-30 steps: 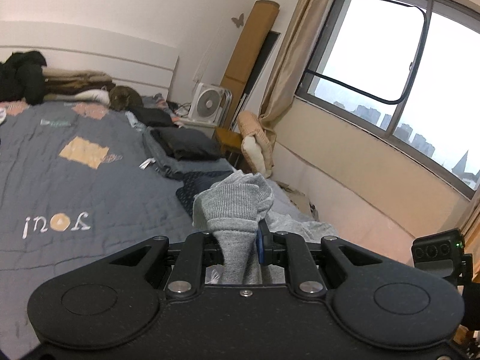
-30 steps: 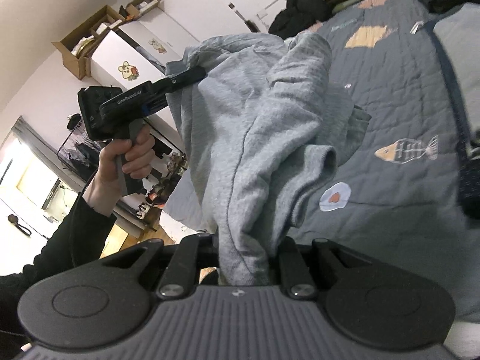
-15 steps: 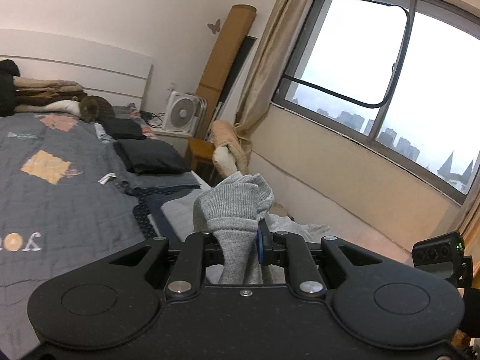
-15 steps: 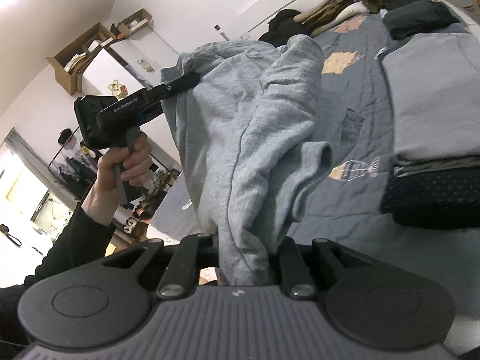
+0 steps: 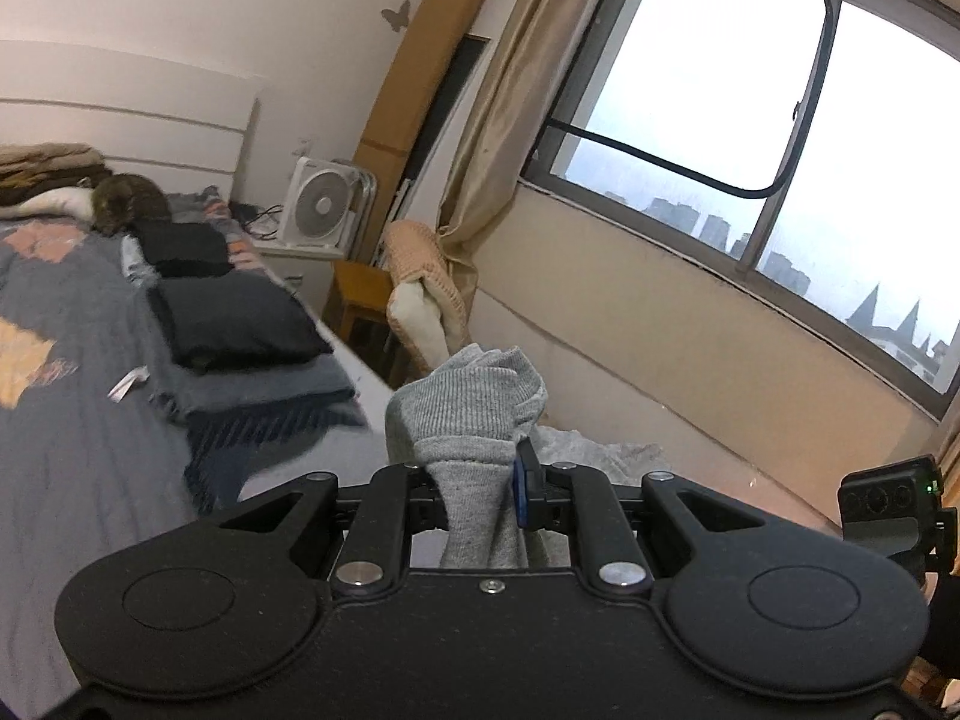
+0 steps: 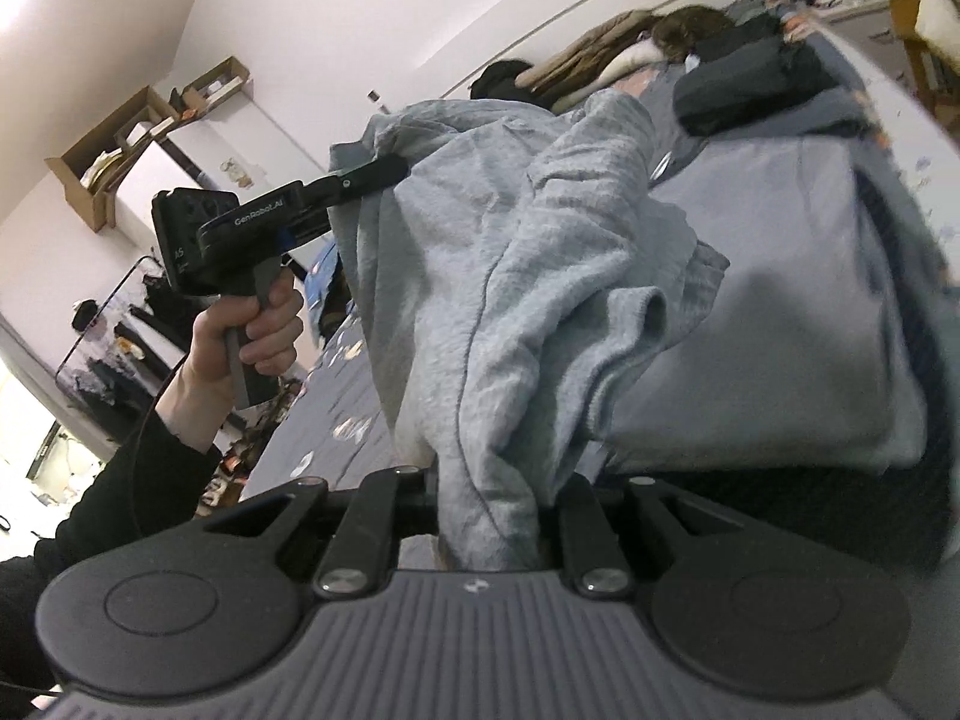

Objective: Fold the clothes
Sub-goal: 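Carry the shirt with both grippers onto the stack of folded clothes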

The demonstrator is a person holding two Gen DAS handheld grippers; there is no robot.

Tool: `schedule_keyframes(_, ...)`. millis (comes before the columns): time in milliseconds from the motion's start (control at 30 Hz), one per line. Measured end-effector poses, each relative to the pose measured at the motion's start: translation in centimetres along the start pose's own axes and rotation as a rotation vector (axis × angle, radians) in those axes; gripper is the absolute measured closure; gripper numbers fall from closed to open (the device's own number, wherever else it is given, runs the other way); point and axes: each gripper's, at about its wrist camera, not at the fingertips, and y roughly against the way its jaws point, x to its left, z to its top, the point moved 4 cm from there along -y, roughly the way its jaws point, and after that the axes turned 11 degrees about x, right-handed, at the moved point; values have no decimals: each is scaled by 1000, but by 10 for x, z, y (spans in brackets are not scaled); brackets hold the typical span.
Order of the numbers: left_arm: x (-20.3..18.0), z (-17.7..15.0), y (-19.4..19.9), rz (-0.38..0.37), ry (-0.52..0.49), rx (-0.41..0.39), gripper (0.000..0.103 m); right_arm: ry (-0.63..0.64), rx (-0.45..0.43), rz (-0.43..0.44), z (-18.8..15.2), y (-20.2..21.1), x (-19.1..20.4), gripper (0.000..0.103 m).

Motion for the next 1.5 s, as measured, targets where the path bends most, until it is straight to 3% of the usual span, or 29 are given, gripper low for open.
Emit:
schedule_keyframes(267, 41, 37, -91, 3, 21, 39, 88, 2, -30, -7, 45, 3, -71, 90)
schedule_keyframes(367, 70, 25, -141, 34, 67, 124, 88, -85, 6, -6, 48, -20, -121, 90)
schedule_keyframes(467, 101, 7, -189, 84, 113, 214, 88, -181, 60, -57, 39, -47, -168, 89)
schedule_keyframes(567, 124, -4, -216, 131, 152, 251, 76, -239, 59, -4, 26, -58, -189, 89)
schedule_keyframes(600, 127, -6, -217, 152, 153, 252, 60, -240, 51, 14, 22, -58, -190, 88)
schedule_keyframes(667, 131, -9, -213, 191, 150, 249, 43, -245, 38, 39, 15, -56, -190, 88)
schedule_keyframes(833, 132, -16, -161, 256, 158, 205, 39, -276, 11, 60, 1, -51, -186, 87)
schedule_keyframes(967, 122, -45, -97, 222, 233, 137, 29, -306, -8, 35, 6, -51, -186, 84)
schedule_keyframes(1133, 82, -116, -68, 113, 297, 135, 29, -328, -16, 18, 21, -47, -187, 83)
schedule_keyframes(1267, 59, -164, -77, 38, 360, 169, 31, -338, -22, 1, 23, -40, -188, 82)
schedule_keyframes(1467, 62, -184, -93, 27, 450, 143, 42, -342, -33, -29, 12, -19, -183, 78)
schedule_keyframes(1500, 62, -185, -94, 14, 463, 139, 51, -338, -29, -37, 9, -16, -181, 78)
